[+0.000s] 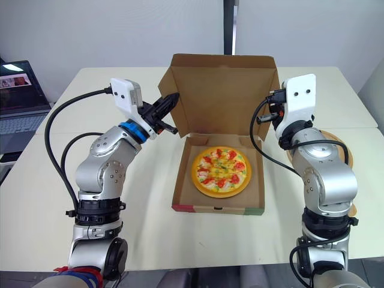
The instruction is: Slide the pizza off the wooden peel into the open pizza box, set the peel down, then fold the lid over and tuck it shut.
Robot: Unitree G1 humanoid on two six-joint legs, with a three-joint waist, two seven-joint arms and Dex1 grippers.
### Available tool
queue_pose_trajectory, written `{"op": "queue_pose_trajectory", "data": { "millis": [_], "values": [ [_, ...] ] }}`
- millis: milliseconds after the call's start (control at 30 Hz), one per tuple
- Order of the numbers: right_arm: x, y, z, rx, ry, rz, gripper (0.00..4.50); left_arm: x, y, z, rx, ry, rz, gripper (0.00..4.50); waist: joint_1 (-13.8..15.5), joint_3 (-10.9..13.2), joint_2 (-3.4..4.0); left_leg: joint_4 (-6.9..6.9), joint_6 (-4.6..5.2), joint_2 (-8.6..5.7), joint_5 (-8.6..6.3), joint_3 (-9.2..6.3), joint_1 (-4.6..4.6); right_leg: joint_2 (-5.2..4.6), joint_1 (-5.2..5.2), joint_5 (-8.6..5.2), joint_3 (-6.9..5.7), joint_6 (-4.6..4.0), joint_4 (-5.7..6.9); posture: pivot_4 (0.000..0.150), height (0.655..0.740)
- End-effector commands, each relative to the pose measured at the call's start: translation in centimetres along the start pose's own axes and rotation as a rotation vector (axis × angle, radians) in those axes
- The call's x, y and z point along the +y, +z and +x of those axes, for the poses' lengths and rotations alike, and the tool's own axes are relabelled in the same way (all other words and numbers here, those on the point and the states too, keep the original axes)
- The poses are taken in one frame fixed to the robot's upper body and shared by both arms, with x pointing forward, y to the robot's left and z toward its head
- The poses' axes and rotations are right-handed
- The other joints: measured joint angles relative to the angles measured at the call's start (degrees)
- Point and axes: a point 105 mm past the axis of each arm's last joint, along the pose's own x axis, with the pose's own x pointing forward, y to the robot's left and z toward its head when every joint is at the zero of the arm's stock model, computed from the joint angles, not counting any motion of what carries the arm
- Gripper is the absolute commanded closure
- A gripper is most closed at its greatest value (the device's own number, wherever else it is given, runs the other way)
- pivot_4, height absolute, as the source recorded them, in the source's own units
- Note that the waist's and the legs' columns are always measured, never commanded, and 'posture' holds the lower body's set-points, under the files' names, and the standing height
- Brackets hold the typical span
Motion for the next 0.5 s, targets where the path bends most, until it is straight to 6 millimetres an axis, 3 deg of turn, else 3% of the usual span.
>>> {"op": "queue_pose_trajectory", "data": {
  "millis": [33,167,500],
  "values": [
    [1.0,1.1,-0.4,-0.053,0.045,-0.012,4.50,-0.8,1.6,-0.1,-0.049,-0.074,0.044,3.29,0.0,0.0,0.00,0.00,0.00,0.00,0.00,0.00,0.00,0.00,0.00,0.00,0.00,0.00,0.00,0.150,0.7400],
    [1.0,1.1,-0.3,-0.052,0.048,-0.012,4.50,-0.2,1.8,-0.9,-0.055,-0.099,0.034,2.09,-0.1,0.0,0.00,0.00,0.00,0.01,0.00,0.00,0.00,0.01,0.00,0.00,-0.01,0.00,0.00,0.150,0.7400],
    [1.2,1.0,-0.3,-0.046,0.055,-0.013,4.50,1.2,2.4,-2.5,-0.097,-0.036,0.045,2.09,-0.2,0.0,0.00,0.00,0.00,0.03,0.00,0.00,0.01,0.02,0.00,0.00,0.00,0.00,0.00,0.150,0.7400]
  ]
}}
